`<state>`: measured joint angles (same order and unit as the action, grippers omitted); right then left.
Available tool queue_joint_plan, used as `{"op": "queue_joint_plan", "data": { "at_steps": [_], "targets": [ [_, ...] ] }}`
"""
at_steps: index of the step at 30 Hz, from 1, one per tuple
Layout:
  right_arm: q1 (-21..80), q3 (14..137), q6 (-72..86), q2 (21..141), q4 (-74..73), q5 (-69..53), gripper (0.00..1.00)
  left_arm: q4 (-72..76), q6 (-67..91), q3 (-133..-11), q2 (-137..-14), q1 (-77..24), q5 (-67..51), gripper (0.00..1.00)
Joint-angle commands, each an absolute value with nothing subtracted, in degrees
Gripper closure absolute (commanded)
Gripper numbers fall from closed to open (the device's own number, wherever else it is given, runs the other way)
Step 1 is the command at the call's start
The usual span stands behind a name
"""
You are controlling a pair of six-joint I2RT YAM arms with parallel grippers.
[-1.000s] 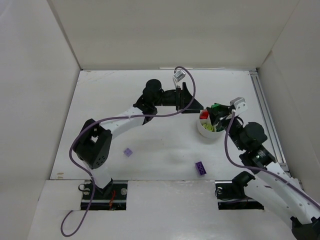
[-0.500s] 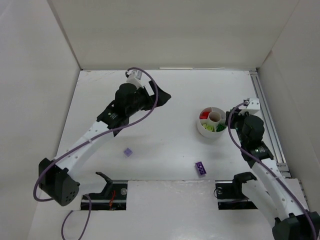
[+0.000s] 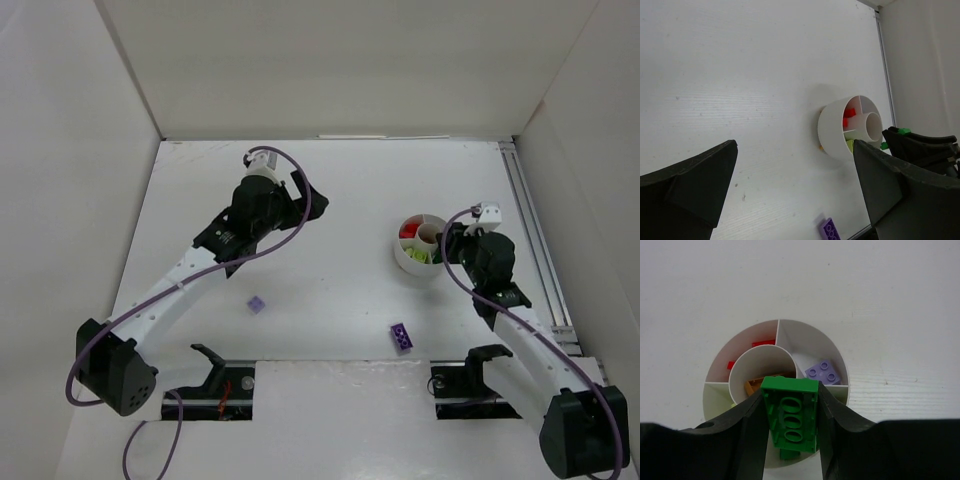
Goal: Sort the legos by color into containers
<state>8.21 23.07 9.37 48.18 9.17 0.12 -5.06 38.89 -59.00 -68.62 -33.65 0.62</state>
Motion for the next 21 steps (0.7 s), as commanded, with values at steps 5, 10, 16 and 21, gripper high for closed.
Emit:
{"op": "queue_joint_plan", "data": {
  "at_steps": [5,10,16,21],
  "targets": [
    [7.12,20.3,9.49,48.69,20.38,-2.46,0.65,-5.62,39.64,-58.1,-67.94,-33.75,1.06,0.0],
    [6.6,19.25,8.88,49.75,22.32,-2.29,0.51,-6.86,40.17,-58.1,-66.89,-33.75,1.05,0.0],
    [6.59,19.25,8.88,51.06,22.32,-3.51,0.36,-8.52,41.48,-57.57,-65.75,-33.75,2.45,0.0],
    [6.06,19.25,8.88,49.14,22.32,-6.94,0.33,-11.59,42.71,-57.04,-65.21,-33.75,3.68,0.0]
  ]
}}
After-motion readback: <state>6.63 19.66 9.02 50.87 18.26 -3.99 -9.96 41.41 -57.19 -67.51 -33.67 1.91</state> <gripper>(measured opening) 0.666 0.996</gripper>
